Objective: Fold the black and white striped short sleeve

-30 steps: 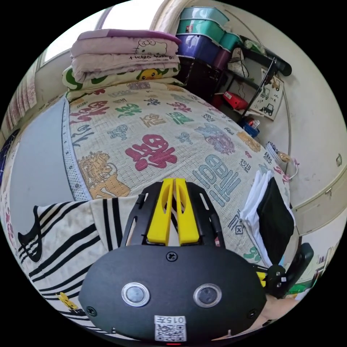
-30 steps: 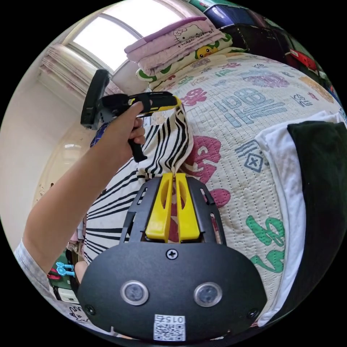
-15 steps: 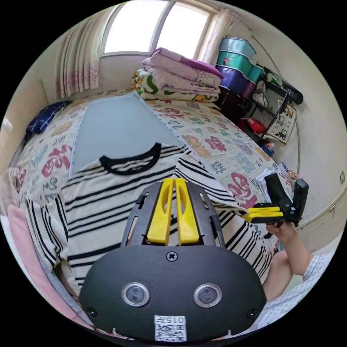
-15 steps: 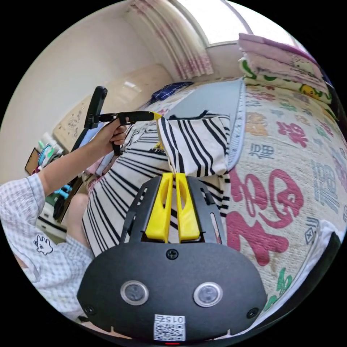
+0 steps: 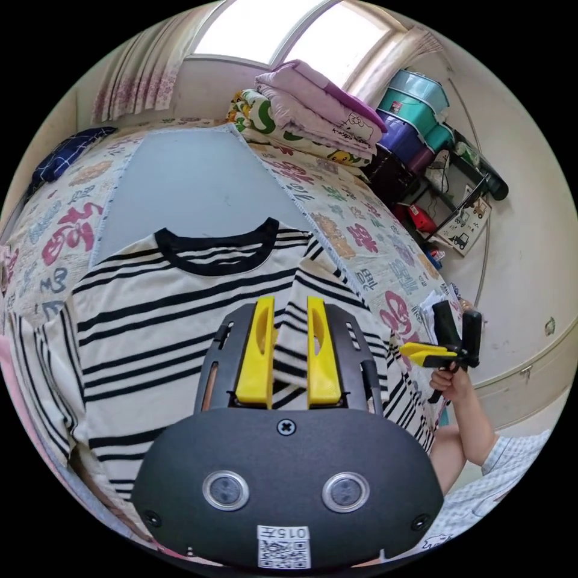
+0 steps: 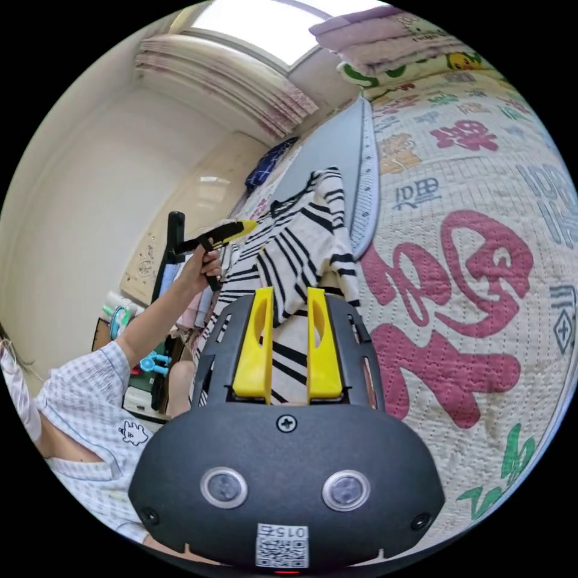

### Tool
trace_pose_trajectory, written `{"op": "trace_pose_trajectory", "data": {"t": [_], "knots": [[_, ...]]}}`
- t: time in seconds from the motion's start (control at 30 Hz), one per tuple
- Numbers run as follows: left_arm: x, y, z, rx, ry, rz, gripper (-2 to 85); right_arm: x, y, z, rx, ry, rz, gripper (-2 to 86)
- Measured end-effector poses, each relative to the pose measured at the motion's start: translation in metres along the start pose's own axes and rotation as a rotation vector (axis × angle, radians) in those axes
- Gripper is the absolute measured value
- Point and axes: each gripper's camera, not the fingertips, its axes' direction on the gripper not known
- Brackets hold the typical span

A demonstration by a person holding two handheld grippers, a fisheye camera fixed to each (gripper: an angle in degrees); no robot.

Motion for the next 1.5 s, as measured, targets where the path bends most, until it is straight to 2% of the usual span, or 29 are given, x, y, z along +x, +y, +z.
{"op": "trace_pose_trajectory", "data": {"t": [0.13, 0.27, 0.4, 0.57, 0.67, 0.73, 0.83, 0.9, 1.0, 1.1, 1.33, 1.43, 1.5], "knots": [[0.004, -0.028, 0.045, -0.022, 0.001, -0.028, 9.3, 0.031, 0.01, -0.006, 0.055, -0.09, 0.048, 10.4], [0.023, -0.05, 0.083, -0.057, -0.004, -0.005, 9.7, 0.059, 0.027, -0.007, 0.093, 0.026, 0.051, 11.3], [0.04, -0.064, 0.091, -0.058, -0.056, 0.017, 9.5, 0.104, 0.053, -0.015, 0.16, 0.013, 0.114, 10.3], [0.052, -0.057, 0.069, -0.038, -0.093, 0.049, 8.5, 0.142, 0.093, -0.029, 0.237, 0.144, 0.171, 7.4], [0.063, -0.028, 0.023, 0.057, -0.069, 0.118, 7.3, 0.148, 0.115, -0.036, 0.259, 0.15, 0.122, 8.3], [0.065, -0.007, 0.0, 0.019, -0.02, 0.159, 7.3, 0.139, 0.129, -0.036, 0.267, 0.2, 0.038, 8.0], [0.057, 0.036, -0.04, -0.019, -0.039, 0.182, 8.0, 0.114, 0.153, -0.015, 0.19, 0.246, -0.159, 7.9], [0.049, 0.066, -0.066, -0.043, -0.15, 0.188, 8.1, 0.104, 0.174, 0.02, 0.035, 0.19, -0.268, 9.5], [0.046, 0.095, -0.082, -0.099, -0.176, 0.177, 8.1, 0.107, 0.21, 0.059, -0.117, 0.206, -0.349, 12.5], [0.051, 0.112, -0.089, -0.127, -0.207, 0.153, 8.2, 0.126, 0.252, 0.082, -0.207, 0.227, -0.406, 11.1], [0.073, 0.14, -0.116, -0.159, -0.285, 0.188, 6.8, 0.179, 0.34, 0.129, -0.292, 0.293, -0.445, 7.0], [0.085, 0.165, -0.166, -0.114, -0.258, 0.214, 6.4, 0.2, 0.382, 0.142, -0.297, 0.33, -0.49, 6.5], [0.091, 0.203, -0.232, 0.002, -0.282, 0.226, 6.3, 0.219, 0.414, 0.151, -0.298, 0.359, -0.5, 6.5]]}}
